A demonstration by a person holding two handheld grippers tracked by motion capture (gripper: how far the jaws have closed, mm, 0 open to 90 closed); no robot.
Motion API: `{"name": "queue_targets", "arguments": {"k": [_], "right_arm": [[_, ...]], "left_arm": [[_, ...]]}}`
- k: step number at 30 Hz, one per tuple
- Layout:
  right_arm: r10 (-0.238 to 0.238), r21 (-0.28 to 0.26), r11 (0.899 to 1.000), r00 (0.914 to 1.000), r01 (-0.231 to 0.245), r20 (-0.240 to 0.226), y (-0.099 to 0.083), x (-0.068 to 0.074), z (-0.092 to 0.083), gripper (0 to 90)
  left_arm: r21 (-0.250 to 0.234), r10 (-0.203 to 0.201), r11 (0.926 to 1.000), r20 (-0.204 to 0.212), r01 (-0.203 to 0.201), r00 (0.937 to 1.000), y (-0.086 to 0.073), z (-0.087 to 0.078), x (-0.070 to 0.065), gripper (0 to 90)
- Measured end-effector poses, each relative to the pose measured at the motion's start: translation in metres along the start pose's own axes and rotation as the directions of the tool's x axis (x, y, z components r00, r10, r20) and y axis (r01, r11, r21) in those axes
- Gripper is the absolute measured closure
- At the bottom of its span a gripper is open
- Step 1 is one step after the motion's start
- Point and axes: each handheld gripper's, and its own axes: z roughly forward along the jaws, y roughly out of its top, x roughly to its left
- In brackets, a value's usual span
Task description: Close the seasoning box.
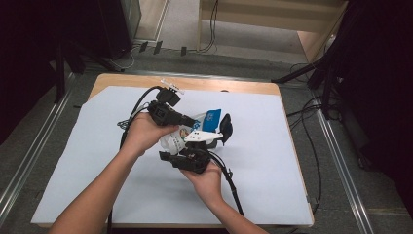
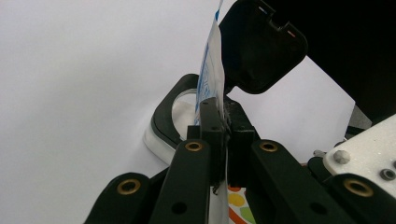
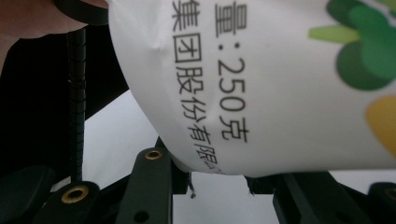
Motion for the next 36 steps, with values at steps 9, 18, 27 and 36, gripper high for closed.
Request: {"name": "queue_targets", "arguments": {"k": [9,18,27,36], "right_arm": [[0.004,0.0,1.0,1.0,-0.004,-0.007,0.0005,-0.0004,-0.0001,68.8],[-0.002,0.002,1.0,1.0,0.002,-0.002,0.0016,-0.0004,-0.0011,68.5],[0.007,0.0,1.0,0.9999,-0.007,-0.01,0.0024,-0.0016,-0.0009,68.1],[0.006,0.013,1.0,0.9998,-0.006,-0.021,0.0042,-0.0021,-0.0006,66.9]], "left_arm": [[0.003,-0.002,1.0,-0.007,0.002,1.0,0.0013,0.0003,-0.0009,89.3],[0.001,-0.003,1.0,-0.009,0.003,1.0,0.0026,0.0002,-0.0017,89.3],[0.004,-0.007,1.0,-0.014,0.007,0.9999,0.0037,0.0007,0.0001,89.3],[0.01,-0.012,0.9999,-0.018,0.012,0.9998,0.006,0.0017,-0.0009,89.2]]}}
